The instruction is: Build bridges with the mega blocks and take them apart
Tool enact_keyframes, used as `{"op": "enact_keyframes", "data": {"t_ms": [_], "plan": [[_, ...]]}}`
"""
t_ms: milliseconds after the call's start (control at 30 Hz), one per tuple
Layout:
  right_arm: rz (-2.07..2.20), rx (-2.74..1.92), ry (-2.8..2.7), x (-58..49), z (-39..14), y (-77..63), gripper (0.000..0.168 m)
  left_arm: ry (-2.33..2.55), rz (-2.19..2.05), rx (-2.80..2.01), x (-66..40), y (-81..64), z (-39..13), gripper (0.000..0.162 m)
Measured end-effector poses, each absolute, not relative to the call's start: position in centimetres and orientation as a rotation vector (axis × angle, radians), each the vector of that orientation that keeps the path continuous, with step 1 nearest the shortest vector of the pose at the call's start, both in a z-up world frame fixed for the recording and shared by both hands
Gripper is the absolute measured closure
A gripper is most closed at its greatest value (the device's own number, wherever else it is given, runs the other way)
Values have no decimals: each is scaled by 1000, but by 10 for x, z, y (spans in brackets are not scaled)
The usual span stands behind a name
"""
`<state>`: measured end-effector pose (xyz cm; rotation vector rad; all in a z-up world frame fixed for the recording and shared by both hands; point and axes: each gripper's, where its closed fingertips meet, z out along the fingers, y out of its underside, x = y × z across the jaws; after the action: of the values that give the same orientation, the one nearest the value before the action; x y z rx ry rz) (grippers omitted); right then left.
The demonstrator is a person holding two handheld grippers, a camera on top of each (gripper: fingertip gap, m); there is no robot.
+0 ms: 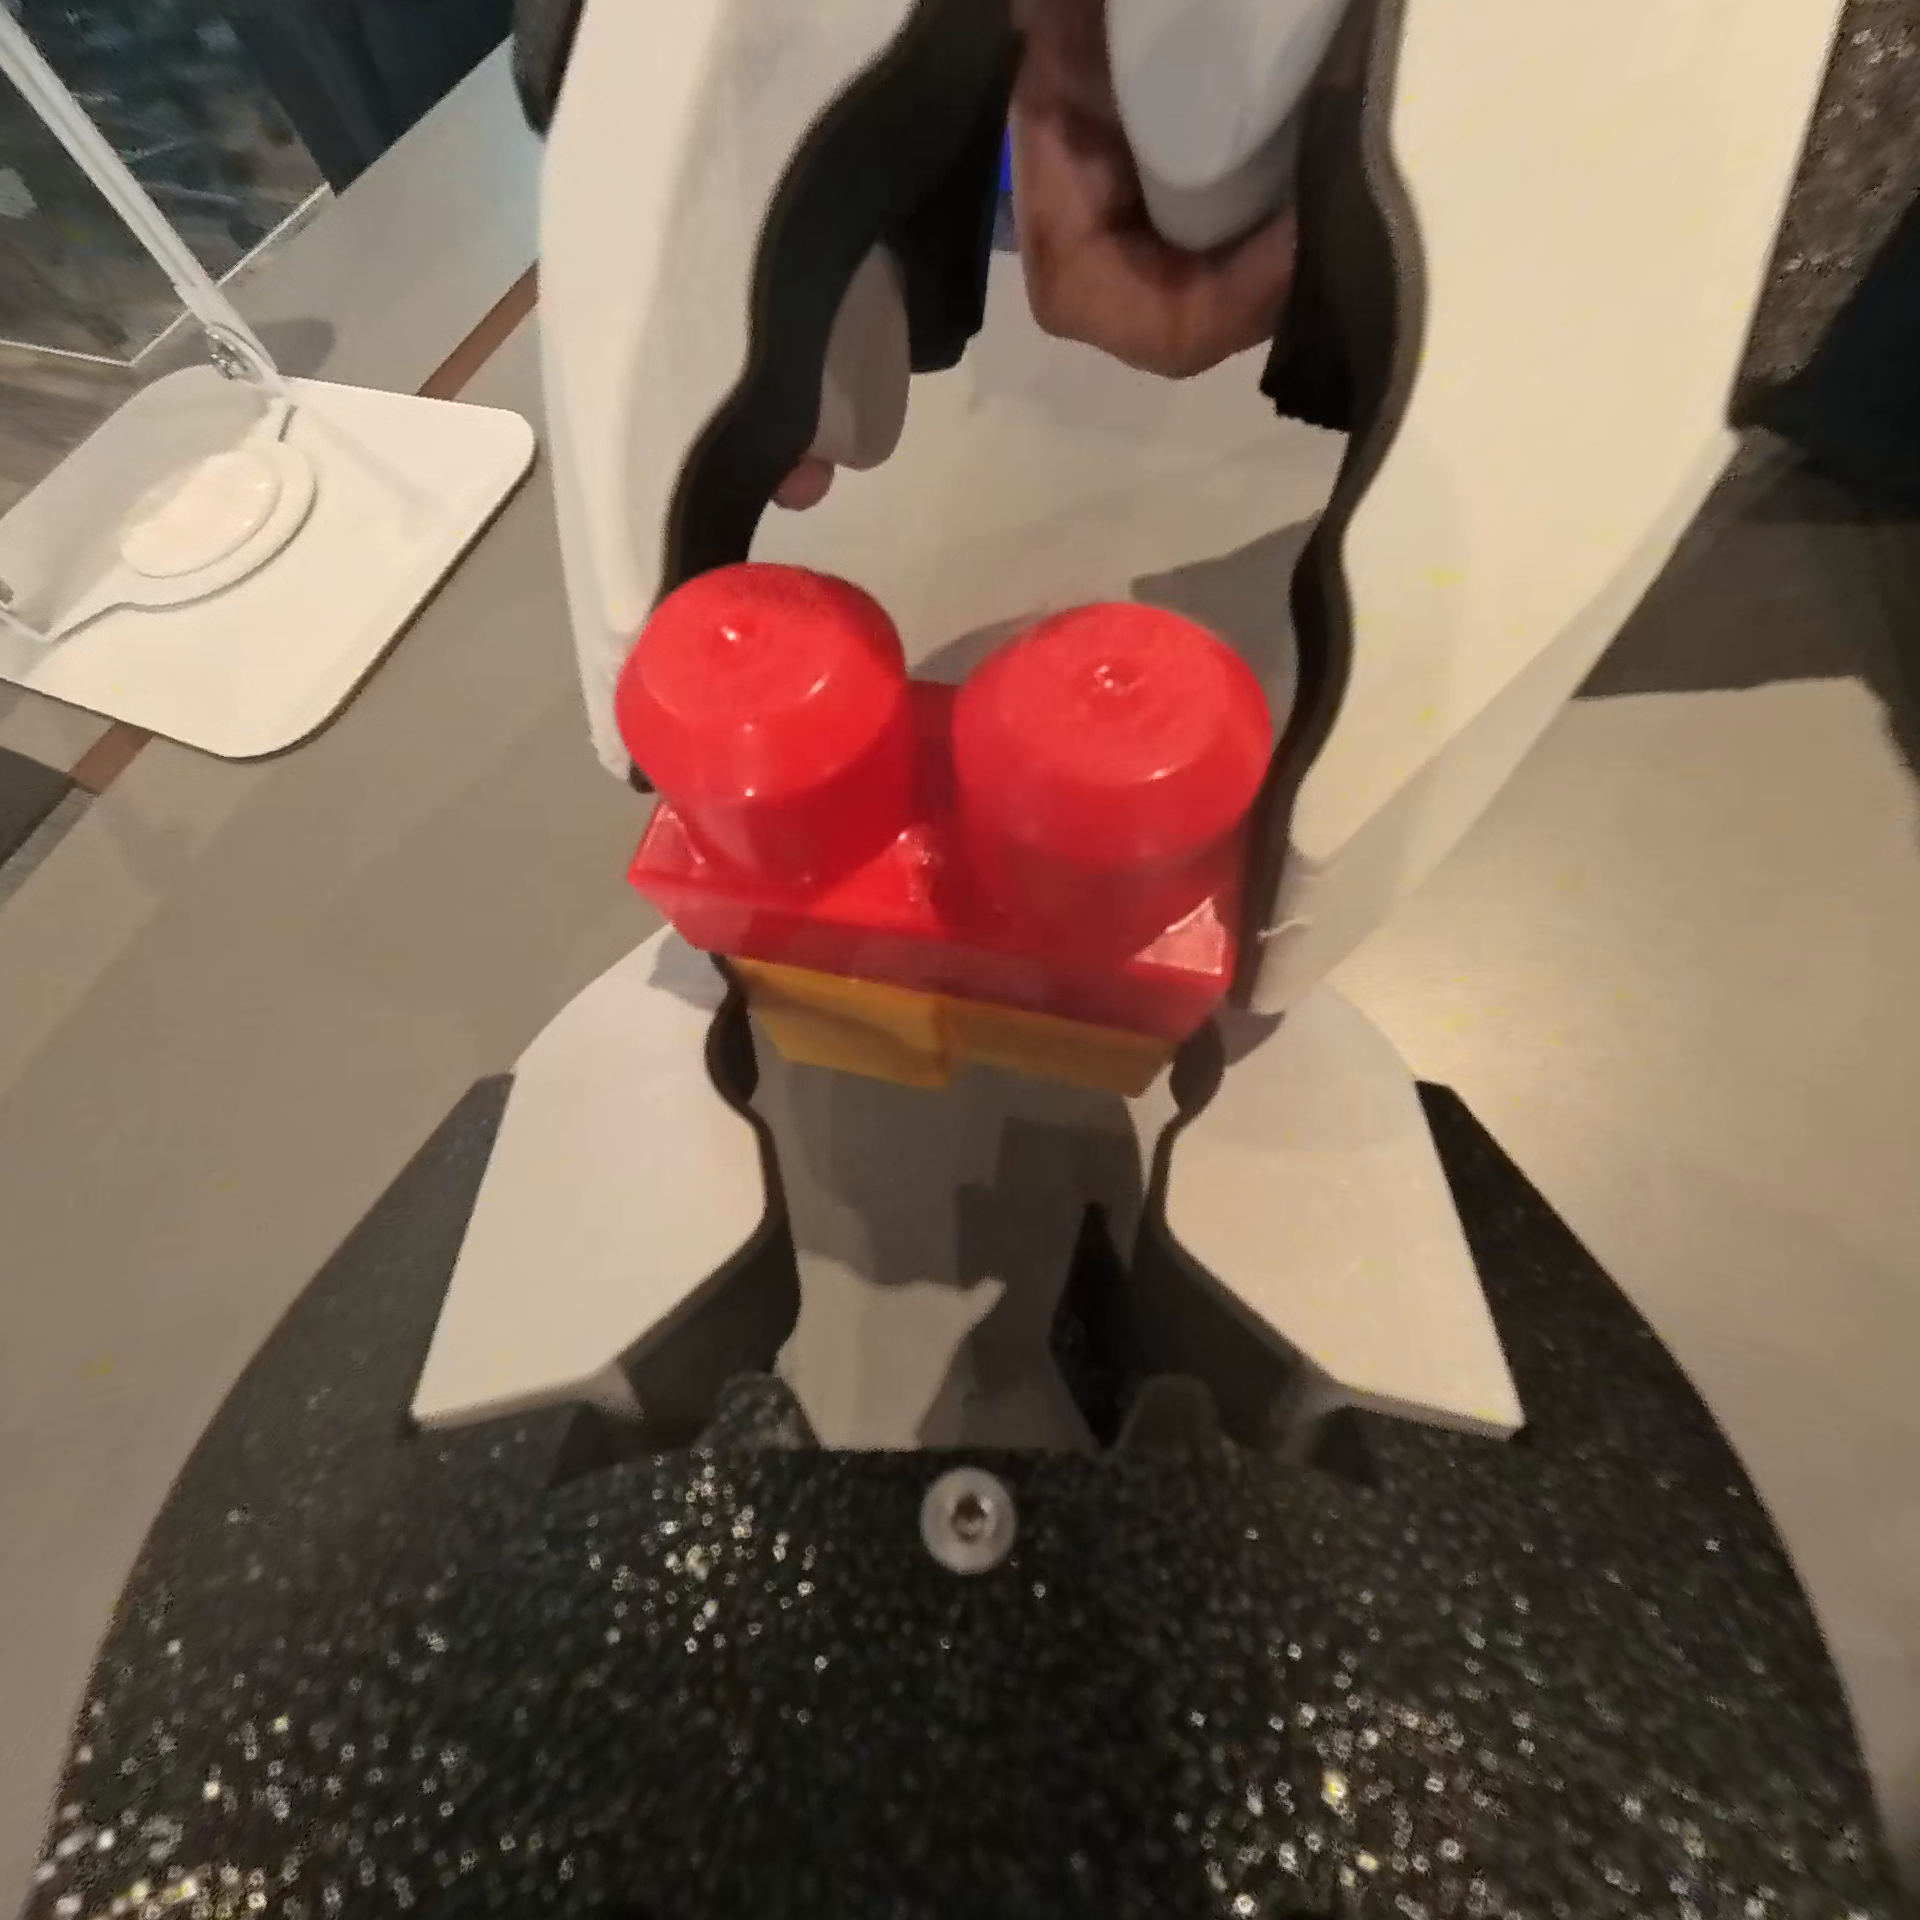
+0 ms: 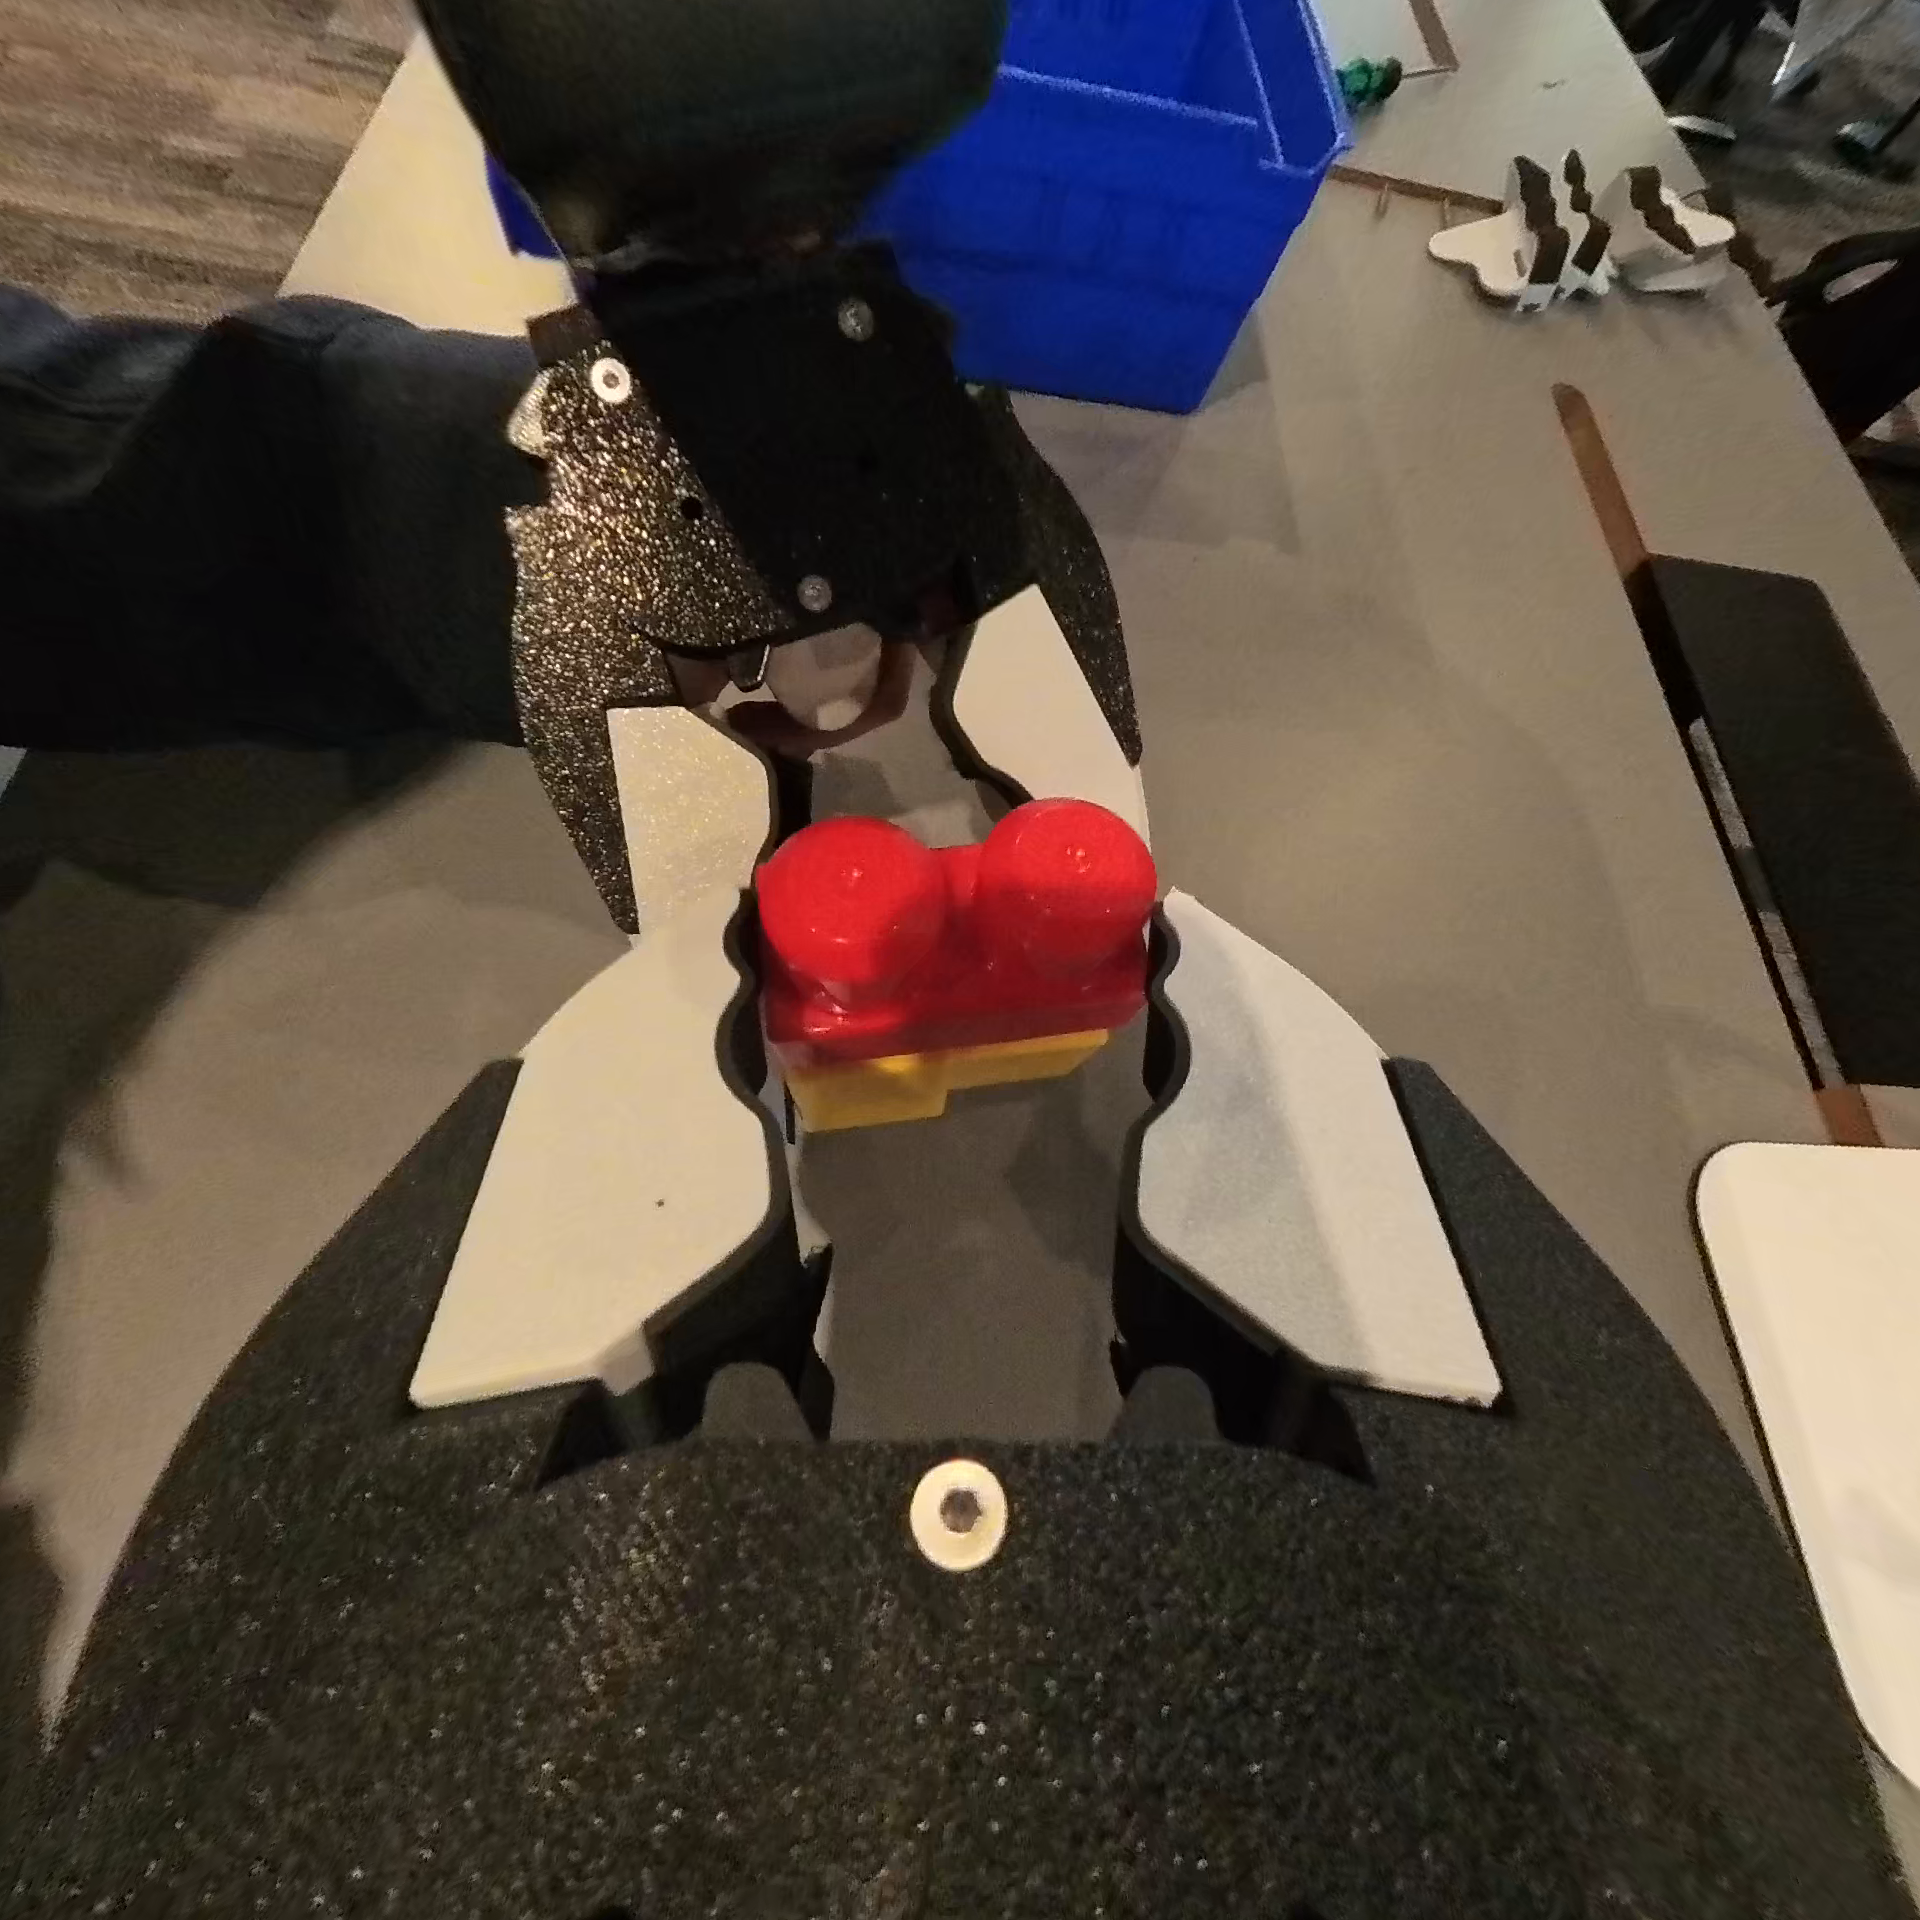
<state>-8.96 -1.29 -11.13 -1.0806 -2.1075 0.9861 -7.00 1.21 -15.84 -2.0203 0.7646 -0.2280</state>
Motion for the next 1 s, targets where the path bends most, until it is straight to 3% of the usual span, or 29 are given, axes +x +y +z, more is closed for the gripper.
{"op": "enact_keyframes", "data": {"t_ms": [367,600,900,1000], "plan": [[1068,-1052,-2063,-85,-97,-12,93,741,-328,-1971,-65,11,-153,83],[1008,-942,-1941,-70,-70,5,80,680,-546,-1865,-64,1,-132,83],[440,-417,-1859,-70,-75,-15,56,653,-864,-1748,-65,-20,-108,83],[265,-252,-1813,-76,-76,-18,60,684,-918,-1739,-58,-26,-106,83]]}}
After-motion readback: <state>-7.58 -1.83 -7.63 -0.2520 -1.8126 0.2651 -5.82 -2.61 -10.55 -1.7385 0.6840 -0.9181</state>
